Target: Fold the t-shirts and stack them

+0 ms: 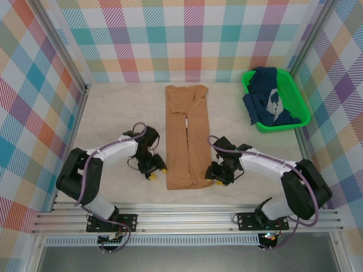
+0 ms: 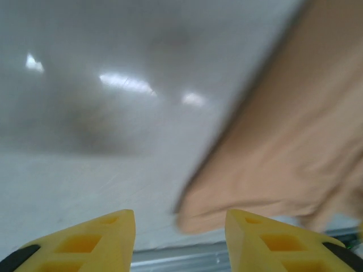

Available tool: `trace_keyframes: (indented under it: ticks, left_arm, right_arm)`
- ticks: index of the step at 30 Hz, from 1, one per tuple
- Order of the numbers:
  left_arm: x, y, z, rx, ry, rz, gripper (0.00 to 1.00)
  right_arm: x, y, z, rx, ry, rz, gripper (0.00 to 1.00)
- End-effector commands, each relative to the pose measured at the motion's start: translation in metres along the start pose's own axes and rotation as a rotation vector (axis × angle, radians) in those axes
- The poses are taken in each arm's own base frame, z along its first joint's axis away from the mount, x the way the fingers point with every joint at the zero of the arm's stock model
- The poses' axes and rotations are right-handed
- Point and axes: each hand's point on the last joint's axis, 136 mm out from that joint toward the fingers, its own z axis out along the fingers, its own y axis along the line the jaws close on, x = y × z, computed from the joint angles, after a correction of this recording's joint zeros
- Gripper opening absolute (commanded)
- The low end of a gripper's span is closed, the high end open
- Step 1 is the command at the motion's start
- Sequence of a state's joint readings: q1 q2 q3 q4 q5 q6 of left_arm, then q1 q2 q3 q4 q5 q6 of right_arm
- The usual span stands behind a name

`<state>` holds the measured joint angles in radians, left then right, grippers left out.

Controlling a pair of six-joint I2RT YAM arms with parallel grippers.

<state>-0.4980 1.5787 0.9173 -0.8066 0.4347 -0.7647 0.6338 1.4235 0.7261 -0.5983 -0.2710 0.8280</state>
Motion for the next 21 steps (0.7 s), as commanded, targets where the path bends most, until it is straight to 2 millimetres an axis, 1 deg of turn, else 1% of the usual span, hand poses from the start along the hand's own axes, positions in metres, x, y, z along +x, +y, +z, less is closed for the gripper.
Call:
trace_keyframes:
  ticks: [1,4,8,9,12,14,17,21]
  left_arm:
    - [0.025,-0.012,-0.008,0.104,0.044,0.073,0.46]
    - [0.032,-0.016,-0.001,0.132,0.045,0.072,0.46]
    - [0.036,-0.014,0.01,0.119,0.037,0.064,0.46]
    - [0.037,-0.015,0.013,0.126,0.037,0.06,0.46]
    - [0.043,-0.018,0.021,0.124,0.042,0.066,0.43]
    - [0.047,-0.012,0.028,0.08,0.049,0.074,0.41]
    - [0.05,-0.005,0.034,0.056,0.045,0.08,0.4]
    - [0.048,0.0,0.041,0.038,0.048,0.078,0.4]
  right_arm:
    - [-0.009,0.013,0.005,-0.07,-0.008,-0.025,0.44]
    - [-0.009,0.004,0.012,-0.034,0.008,0.009,0.34]
    - [-0.004,-0.006,0.018,-0.012,0.027,0.035,0.27]
    - [-0.002,-0.007,0.019,-0.009,0.03,0.041,0.25]
    - [0.002,-0.011,0.018,0.003,0.04,0.06,0.15]
    - [0.005,-0.012,0.016,0.002,0.043,0.076,0.09]
    - [0.009,-0.013,0.013,-0.001,0.047,0.101,0.06]
    - [0.011,-0.014,0.015,-0.003,0.057,0.115,0.05]
